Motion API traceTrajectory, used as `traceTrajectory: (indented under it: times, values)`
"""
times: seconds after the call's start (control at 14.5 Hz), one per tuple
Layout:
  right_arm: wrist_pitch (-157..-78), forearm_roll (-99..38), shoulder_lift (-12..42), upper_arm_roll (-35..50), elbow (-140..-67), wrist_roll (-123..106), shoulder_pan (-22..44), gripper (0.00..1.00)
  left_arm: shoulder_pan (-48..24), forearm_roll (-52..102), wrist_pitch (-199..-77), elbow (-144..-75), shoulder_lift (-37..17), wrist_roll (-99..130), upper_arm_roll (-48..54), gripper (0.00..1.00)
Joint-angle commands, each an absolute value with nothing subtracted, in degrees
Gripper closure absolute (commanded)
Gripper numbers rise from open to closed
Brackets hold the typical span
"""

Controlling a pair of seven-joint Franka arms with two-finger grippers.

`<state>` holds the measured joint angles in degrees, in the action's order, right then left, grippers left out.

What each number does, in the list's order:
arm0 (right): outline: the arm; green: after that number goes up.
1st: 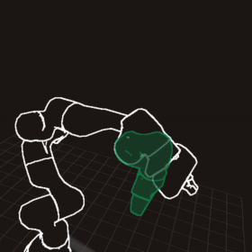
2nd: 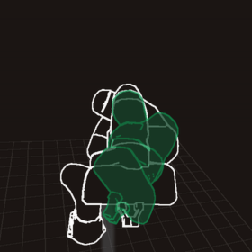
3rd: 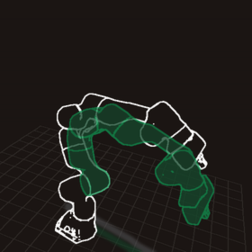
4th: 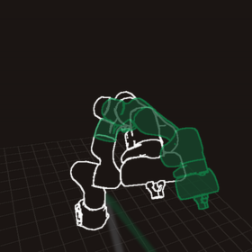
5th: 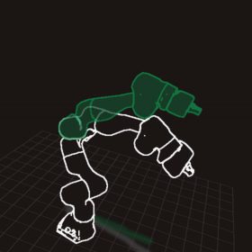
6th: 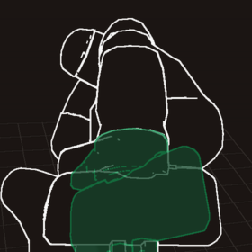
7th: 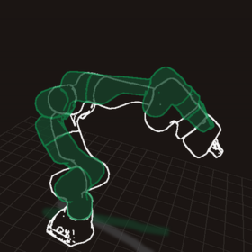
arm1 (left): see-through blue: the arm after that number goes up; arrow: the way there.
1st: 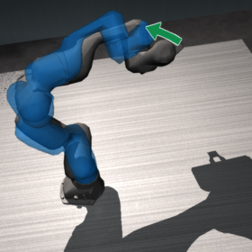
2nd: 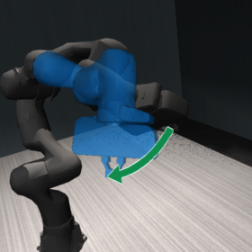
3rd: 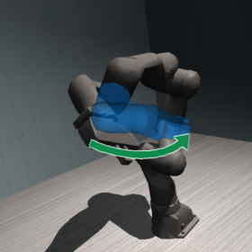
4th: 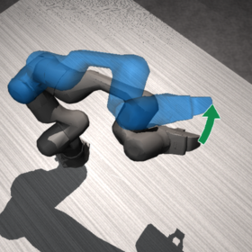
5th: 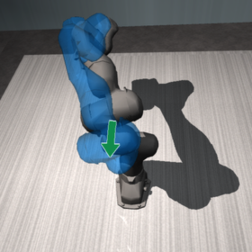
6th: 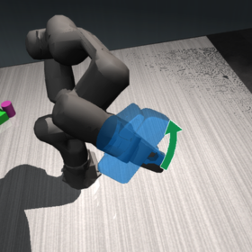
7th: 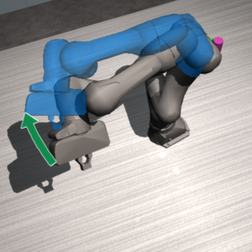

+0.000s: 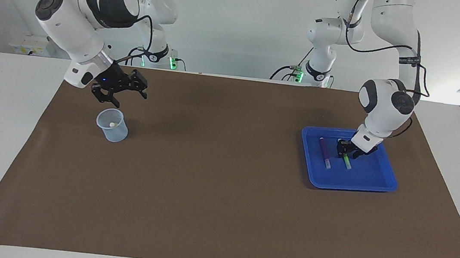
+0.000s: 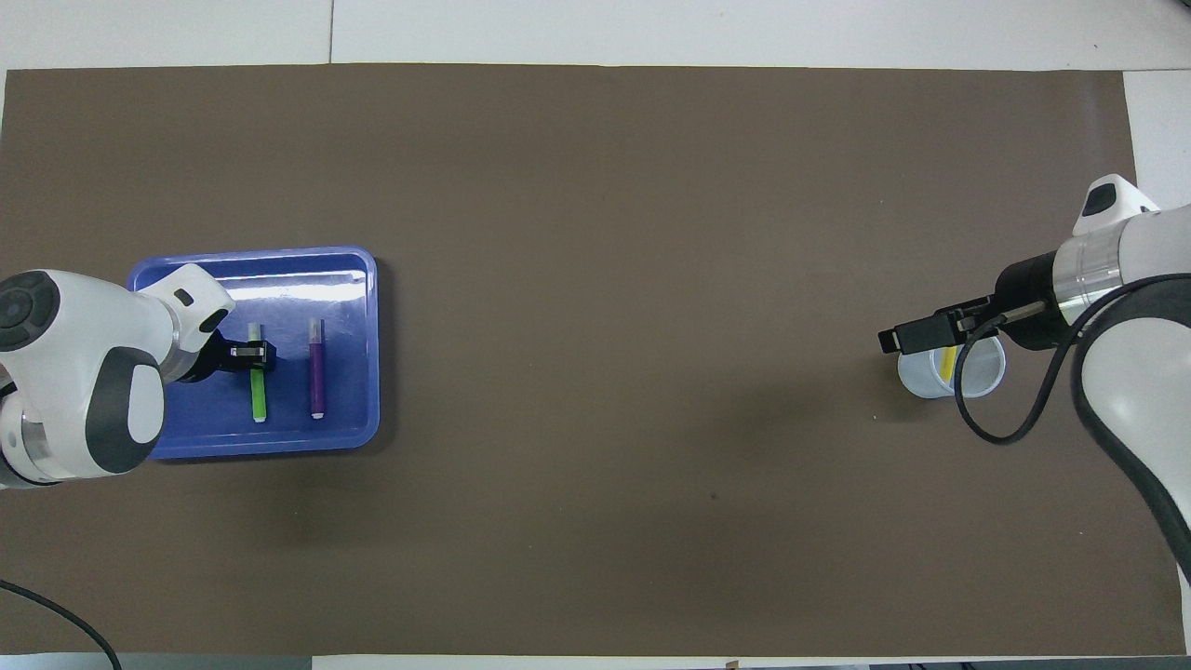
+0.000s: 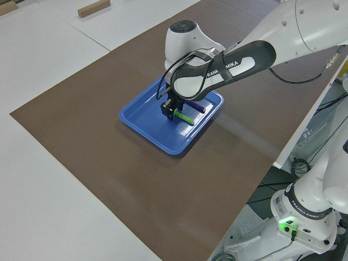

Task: Transfer and insert pens with both arms
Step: 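Grasp the green pen with the left gripper while the right gripper returns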

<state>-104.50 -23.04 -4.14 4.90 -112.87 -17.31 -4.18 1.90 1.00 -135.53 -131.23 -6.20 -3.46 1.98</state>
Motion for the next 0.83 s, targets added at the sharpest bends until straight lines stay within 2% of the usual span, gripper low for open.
traceTrajectory:
  times: [0.0, 0.07, 0.48, 0.62, 0.76]
  values:
    - [-104.15, -28.64, -5.53, 5.27, -112.50, -4.88, -0.72, 0.00, 1.67, -0.26, -137.02, -132.01, -6.24, -3.34, 1.85, 0.84]
    - [-104.24, -29.78, -6.23, 5.36, -112.50, -1.70, 0.86, 0.00, 1.67, -0.26, -136.85, -132.01, -6.24, -3.25, 1.85, 1.00]
    - [-104.85, -41.81, -6.85, 5.62, -112.68, 4.39, 2.90, 0.00, 1.85, -0.18, -135.62, -131.05, -6.42, -2.20, 1.85, 1.00]
    - [-105.55, -44.55, -6.86, 5.62, -112.68, 7.80, 4.12, 0.00, 1.76, -0.18, -132.12, -128.51, -6.42, -0.01, 1.85, 1.00]
    - [-108.62, -47.62, -6.86, 5.62, -112.76, 11.93, 6.23, 0.00, 1.76, -0.18, -124.84, -122.99, -6.50, 1.75, 1.93, 1.00]
